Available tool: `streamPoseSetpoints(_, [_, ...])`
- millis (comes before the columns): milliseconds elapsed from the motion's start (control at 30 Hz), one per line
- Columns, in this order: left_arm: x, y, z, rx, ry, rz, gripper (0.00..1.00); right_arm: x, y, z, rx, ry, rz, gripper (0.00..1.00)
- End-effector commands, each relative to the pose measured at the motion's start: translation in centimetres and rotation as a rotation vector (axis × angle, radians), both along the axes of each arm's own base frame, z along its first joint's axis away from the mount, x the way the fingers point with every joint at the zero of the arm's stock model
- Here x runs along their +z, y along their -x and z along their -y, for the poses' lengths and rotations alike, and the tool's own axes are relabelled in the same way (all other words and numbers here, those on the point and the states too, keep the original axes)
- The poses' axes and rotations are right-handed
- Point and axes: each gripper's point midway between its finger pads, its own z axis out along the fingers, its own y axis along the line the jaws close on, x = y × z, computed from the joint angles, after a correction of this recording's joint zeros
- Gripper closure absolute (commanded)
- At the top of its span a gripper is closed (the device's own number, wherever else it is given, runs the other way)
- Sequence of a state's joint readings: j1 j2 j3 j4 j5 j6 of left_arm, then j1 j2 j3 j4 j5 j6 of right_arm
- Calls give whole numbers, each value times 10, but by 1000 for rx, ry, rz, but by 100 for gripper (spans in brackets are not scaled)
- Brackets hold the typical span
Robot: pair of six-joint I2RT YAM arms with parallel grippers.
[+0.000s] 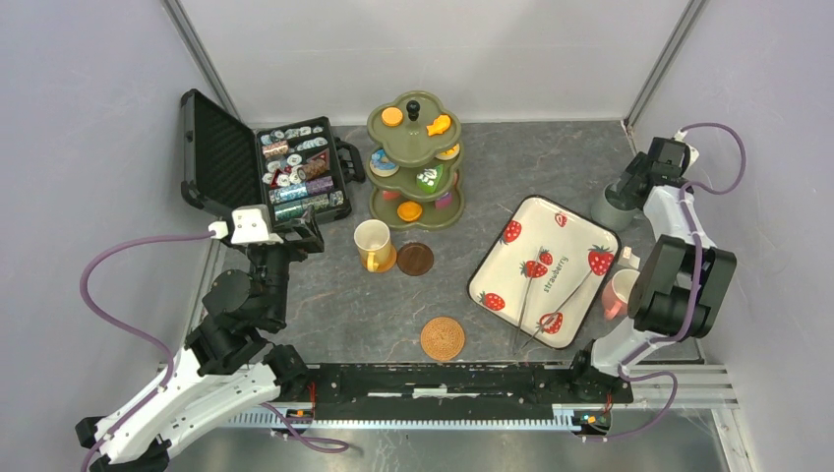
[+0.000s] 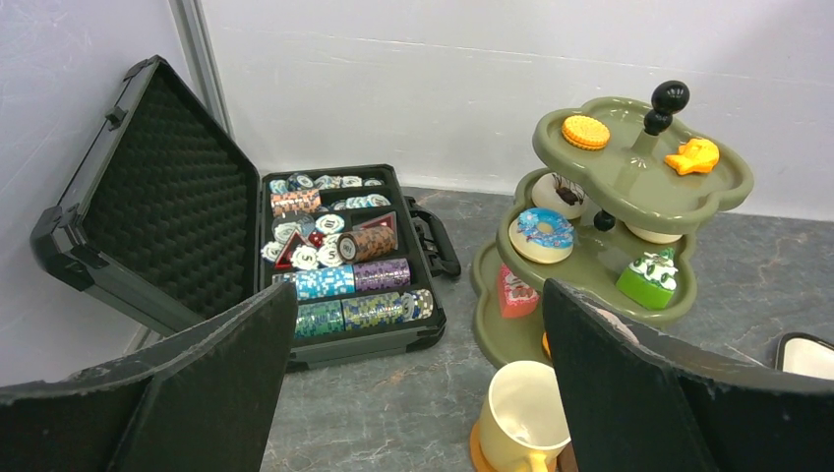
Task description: Serve the afternoon tea
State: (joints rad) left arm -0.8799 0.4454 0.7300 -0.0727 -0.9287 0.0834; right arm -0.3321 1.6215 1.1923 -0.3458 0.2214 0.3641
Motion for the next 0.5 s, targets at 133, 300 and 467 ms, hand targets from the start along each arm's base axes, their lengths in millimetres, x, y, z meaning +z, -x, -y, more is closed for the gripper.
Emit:
streamPoseSetpoints(133, [10, -1, 3, -11, 80, 31, 0, -5, -16, 8, -80, -79, 45, 25])
streamPoseSetpoints(300, [10, -2, 3, -7, 74, 28, 0, -14, -19, 6, -69, -93, 34, 27])
streamPoseSetpoints(467, [8, -3, 4, -6, 68, 24, 0, -7, -19, 6, -8, -55, 11, 27])
